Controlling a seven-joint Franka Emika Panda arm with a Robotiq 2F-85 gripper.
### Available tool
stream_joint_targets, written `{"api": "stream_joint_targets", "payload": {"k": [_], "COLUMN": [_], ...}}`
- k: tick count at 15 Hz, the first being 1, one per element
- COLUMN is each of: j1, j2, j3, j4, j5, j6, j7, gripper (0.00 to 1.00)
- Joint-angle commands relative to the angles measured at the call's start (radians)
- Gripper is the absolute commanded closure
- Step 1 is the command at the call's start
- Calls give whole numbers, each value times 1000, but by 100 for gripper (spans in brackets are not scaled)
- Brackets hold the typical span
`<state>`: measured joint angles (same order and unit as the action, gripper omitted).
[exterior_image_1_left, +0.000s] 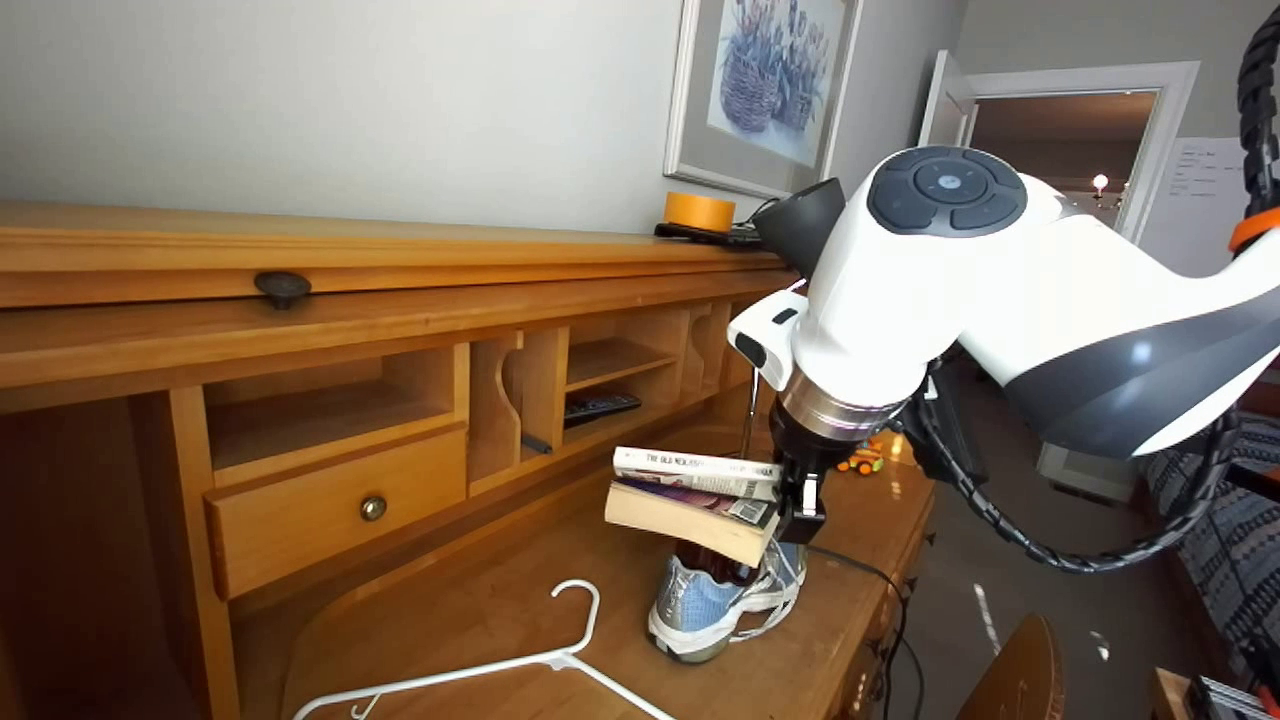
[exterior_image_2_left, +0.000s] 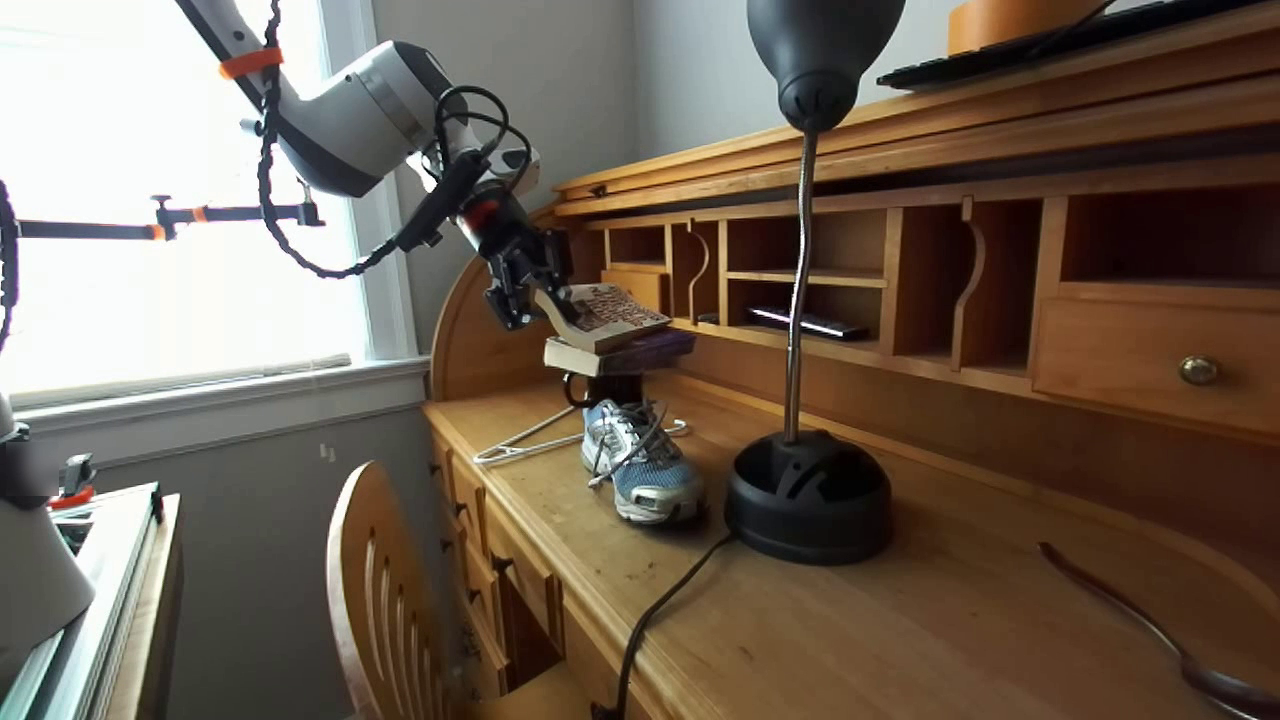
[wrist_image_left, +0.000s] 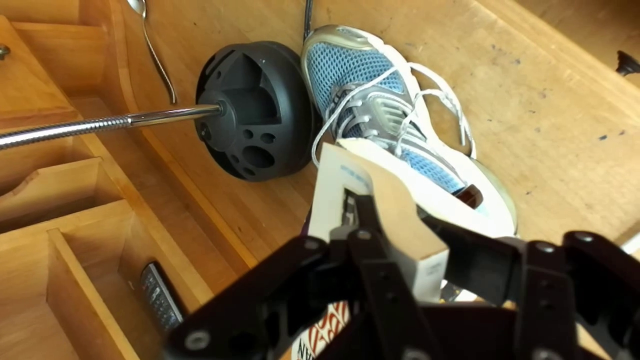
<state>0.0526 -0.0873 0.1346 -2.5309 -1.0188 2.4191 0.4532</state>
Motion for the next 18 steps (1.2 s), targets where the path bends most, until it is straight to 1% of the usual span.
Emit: {"api": "stream_joint_targets", "payload": {"k": [1,2,3,4,5,6,9,11,14,16,18], "j1": [9,10,10,10,10,10,11,13,15,17,22], "j2": [28,30,31,31,32,33,43,50,52,44,29], "j3": [-10,-9,-9,-9,-9,-9,-10,-11,-11,-10,-8], "j4": [2,4,5,6,8,9,11,13,11,6,-2], "j5": [-11,-12,-13,-16,-16,-14,-13,-11,-1,10,31], "j6": [-3,-3,-5,-5,-5,-5,-4,-6,-6,-5,-6], "j7": [28,30,31,33,34,35,39,40,33,26,15], "gripper": [94,94,85,65,53,48,24,19,2,0,0]}}
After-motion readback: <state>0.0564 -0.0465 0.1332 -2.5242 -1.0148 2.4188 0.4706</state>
